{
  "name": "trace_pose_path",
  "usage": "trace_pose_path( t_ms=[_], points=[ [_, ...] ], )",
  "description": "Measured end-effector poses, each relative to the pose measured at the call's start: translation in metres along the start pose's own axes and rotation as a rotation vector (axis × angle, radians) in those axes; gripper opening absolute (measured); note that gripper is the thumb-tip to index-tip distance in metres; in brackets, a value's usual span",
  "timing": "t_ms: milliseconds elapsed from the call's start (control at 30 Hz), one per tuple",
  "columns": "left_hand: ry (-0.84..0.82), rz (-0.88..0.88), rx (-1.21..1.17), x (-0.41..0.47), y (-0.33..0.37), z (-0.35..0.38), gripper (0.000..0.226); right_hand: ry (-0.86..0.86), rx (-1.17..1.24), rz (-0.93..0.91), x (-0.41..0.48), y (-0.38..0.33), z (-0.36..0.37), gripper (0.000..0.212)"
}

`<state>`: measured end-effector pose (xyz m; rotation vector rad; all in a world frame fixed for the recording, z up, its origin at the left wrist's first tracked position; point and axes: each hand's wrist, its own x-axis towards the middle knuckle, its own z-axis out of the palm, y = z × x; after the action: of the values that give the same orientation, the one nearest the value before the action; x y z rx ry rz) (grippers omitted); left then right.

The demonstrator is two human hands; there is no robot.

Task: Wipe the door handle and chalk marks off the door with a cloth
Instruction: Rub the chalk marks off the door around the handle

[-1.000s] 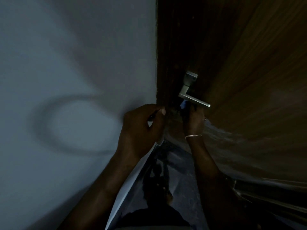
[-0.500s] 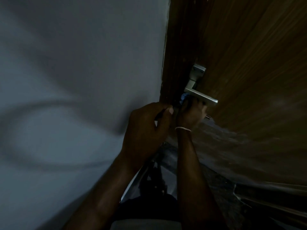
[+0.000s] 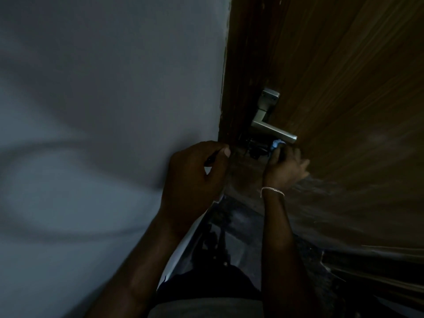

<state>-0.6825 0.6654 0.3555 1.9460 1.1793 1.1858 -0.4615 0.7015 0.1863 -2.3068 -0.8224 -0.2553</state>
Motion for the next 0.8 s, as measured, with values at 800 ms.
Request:
trace_pose_path(
  t_ms=[800],
  points=[
    [-0.092,0.059,-0.068,0.009,0.024,0.033,0.014,0.031,0.498,-0.138,0.017,-0.017,-0.023,0.025]
  ],
)
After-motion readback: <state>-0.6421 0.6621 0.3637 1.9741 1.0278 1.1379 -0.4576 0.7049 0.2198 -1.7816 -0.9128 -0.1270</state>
